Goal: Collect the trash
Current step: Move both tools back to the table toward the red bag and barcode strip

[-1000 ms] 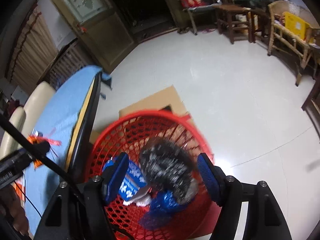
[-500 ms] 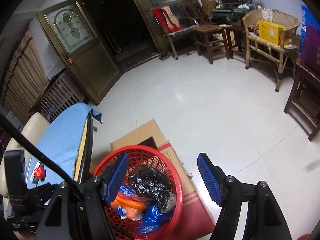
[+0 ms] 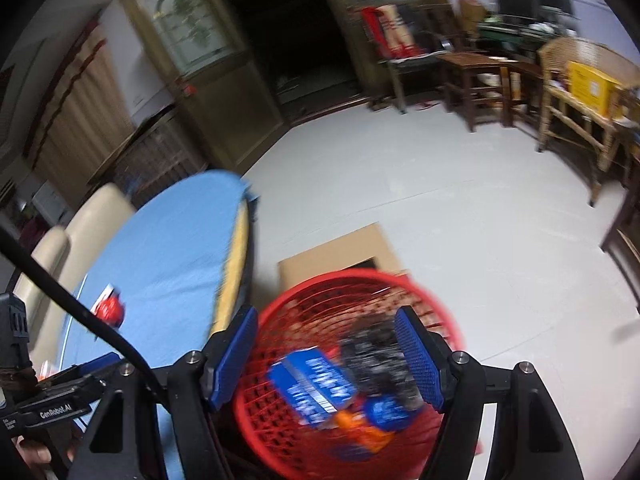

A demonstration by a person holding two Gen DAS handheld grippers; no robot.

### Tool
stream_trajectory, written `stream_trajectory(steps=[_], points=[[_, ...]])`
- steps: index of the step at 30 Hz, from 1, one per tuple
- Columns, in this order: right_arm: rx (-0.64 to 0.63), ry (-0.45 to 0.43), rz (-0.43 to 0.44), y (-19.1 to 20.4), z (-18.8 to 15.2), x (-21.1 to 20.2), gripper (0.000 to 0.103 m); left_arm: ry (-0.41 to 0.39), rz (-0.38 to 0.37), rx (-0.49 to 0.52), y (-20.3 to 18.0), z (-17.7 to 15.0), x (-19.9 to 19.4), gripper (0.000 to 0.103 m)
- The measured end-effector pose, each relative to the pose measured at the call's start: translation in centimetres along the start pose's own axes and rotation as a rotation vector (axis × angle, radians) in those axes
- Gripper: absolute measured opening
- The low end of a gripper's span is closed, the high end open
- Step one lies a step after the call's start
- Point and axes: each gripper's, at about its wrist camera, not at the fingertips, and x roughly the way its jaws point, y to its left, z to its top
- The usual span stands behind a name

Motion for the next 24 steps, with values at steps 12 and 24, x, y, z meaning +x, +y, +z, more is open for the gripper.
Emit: stream_trajectory(steps=[12, 24], points=[[-0.269, 0.122, 0.163, 14.2, -1.6, 4.7, 0.074, -0.095, 0.185, -0.249, 12.7, -3.8, -4.2, 0.081], [-0.456, 0.194, 0.235, 23.3, -3.9, 8.2, 0.074, -0.089, 0.278, -0.357, 18.4, -5.8, -5.1, 0.081]])
